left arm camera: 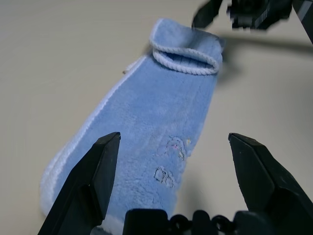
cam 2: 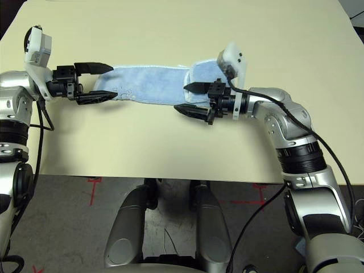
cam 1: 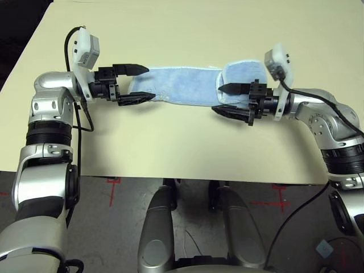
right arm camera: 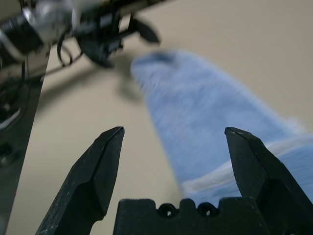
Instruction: Fold the towel and set it aside.
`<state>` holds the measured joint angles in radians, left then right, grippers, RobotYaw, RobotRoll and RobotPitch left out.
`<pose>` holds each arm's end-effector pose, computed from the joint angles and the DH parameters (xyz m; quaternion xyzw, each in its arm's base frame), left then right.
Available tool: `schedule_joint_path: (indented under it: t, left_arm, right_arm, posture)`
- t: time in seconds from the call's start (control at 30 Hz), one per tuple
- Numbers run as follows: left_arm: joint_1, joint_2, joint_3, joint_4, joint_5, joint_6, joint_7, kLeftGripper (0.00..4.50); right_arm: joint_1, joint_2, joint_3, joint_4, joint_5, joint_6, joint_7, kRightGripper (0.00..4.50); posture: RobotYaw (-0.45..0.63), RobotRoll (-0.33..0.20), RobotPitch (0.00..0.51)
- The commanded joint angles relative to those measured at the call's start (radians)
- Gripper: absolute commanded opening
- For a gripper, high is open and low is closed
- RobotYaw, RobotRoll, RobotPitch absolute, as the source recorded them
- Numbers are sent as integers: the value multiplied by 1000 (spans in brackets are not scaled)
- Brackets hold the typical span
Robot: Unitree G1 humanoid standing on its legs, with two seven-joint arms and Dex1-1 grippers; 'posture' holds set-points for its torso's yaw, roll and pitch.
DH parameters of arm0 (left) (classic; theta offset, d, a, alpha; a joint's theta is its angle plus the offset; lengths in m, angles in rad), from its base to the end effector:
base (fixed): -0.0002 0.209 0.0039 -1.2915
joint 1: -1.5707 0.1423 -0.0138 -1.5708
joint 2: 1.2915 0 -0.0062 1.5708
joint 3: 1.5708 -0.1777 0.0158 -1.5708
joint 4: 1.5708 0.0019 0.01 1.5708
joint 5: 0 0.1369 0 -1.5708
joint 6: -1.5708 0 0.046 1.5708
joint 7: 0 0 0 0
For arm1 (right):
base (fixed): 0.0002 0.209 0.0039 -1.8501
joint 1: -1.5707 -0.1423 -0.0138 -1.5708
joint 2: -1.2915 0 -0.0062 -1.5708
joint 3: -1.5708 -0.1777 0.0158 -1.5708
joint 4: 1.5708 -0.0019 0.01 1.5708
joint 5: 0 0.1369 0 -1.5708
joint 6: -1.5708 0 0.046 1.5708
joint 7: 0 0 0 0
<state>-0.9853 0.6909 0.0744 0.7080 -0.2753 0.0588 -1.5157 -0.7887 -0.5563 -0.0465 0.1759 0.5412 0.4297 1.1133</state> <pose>0.3239 0.2807 0.2510 0.1851 -0.0413 -0.5710 0.7988 0.3047 -0.2145 0.2343 -0.0506 -0.0871 0.5631 0.8202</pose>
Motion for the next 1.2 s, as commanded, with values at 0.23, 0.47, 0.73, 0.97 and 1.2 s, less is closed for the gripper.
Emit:
schedule_joint_path:
  t: [0.23,0.47,0.73,0.97,1.2]
  left_arm:
    - [27,2,-6,-39,-9,18,1,4500]
    - [30,-11,-7,-53,-13,27,13,4500]
    - [34,-9,-7,-62,-15,35,13,4500]
    - [34,-8,-8,-68,-13,41,15,4500]
    - [33,-9,-7,-60,-11,37,16,4500]
  right_arm:
    - [-124,-39,-88,439,-94,-421,163,4093]
    - [-210,-2,-52,667,-182,-586,259,1563]
    - [-256,85,-33,746,-220,-613,286,18]
    - [-228,127,-4,807,-289,-620,256,18]
    - [-203,131,-4,868,-324,-649,228,18]
  posture:
    - [-51,0,323]
    - [-45,0,325]
    - [-32,0,330]
    - [-25,0,331]
    - [-22,0,335]
